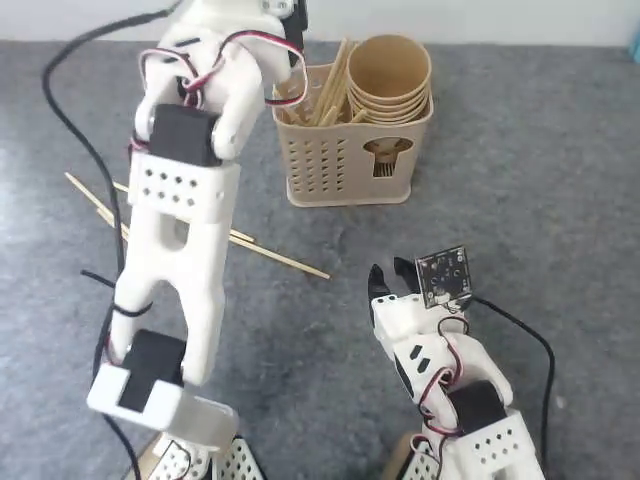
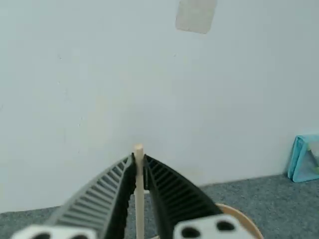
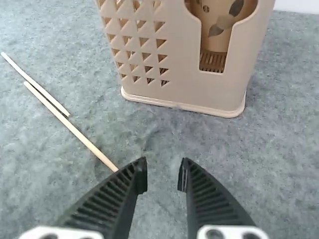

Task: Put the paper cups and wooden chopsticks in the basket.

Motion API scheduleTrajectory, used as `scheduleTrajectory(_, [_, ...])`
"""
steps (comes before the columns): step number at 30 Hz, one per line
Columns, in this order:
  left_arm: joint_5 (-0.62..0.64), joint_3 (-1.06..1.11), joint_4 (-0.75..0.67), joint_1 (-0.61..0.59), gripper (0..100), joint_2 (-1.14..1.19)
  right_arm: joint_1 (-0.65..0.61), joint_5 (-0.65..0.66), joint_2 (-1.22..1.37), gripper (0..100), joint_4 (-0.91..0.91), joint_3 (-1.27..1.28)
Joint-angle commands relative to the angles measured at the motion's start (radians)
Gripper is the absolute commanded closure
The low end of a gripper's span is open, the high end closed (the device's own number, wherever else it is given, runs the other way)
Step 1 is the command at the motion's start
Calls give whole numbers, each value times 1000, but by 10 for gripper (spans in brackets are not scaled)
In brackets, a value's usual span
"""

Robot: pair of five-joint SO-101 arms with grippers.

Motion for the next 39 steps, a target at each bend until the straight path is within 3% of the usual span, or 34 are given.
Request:
scheduleTrajectory(1, [8,-7,14,-12,850,-5,-7,14,1,887,-21,-8])
scheduleTrajectory(5, [121,-24,84,-43,678,-14,-7,14,4,887,-21,-8])
scheduleTrajectory(11, [141,-114,183,-196,694,-98,-8,21,5,887,33,-18])
scheduleTrajectory(20, [146,-142,560,-542,695,-279,-94,55,7,886,171,-81])
scheduleTrajectory(28, [144,-90,829,-819,695,-292,-168,58,13,883,217,-193])
scheduleTrajectory(32, [147,94,799,-904,695,-292,-205,58,130,883,209,-256])
scheduleTrajectory(39, [147,432,532,-1063,695,-293,-265,118,535,886,208,-491])
